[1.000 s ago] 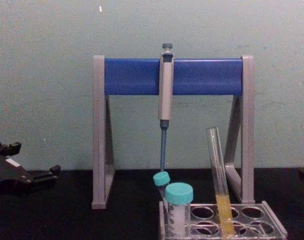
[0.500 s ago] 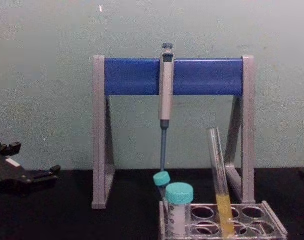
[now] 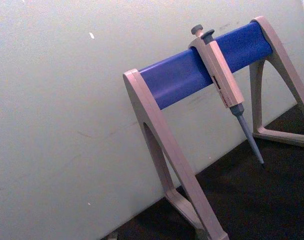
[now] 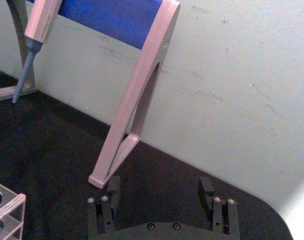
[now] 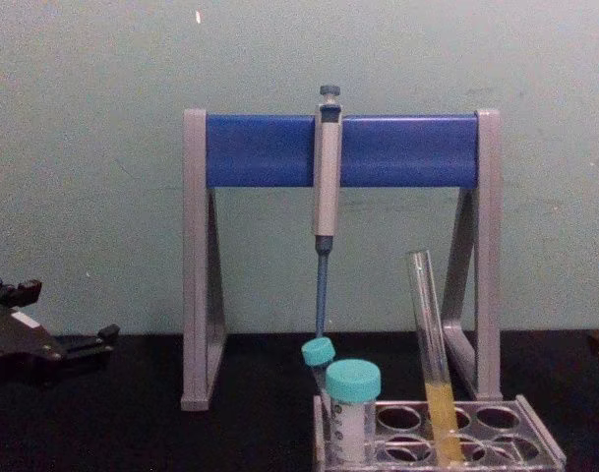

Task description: Pick up the test tube from the test tube rack, shake it, then place it back into the test tube rack.

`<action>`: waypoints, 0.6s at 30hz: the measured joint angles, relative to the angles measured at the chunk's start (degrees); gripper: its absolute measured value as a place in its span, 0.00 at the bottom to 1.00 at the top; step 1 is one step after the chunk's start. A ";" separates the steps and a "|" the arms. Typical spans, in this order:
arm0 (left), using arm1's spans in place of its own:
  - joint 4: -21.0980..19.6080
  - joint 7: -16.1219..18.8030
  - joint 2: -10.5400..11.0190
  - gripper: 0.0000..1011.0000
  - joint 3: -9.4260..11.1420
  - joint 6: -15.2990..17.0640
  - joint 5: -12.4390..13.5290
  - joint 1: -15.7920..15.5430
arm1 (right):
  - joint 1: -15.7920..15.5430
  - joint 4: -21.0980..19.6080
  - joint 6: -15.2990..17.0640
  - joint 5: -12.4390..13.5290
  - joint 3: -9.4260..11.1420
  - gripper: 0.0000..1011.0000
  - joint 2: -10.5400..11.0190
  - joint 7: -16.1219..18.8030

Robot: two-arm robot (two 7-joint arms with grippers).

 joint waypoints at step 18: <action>0.00 0.00 0.00 0.99 0.00 0.00 0.00 0.00 | -0.76 -1.25 -0.85 -1.16 0.91 0.99 0.15 0.79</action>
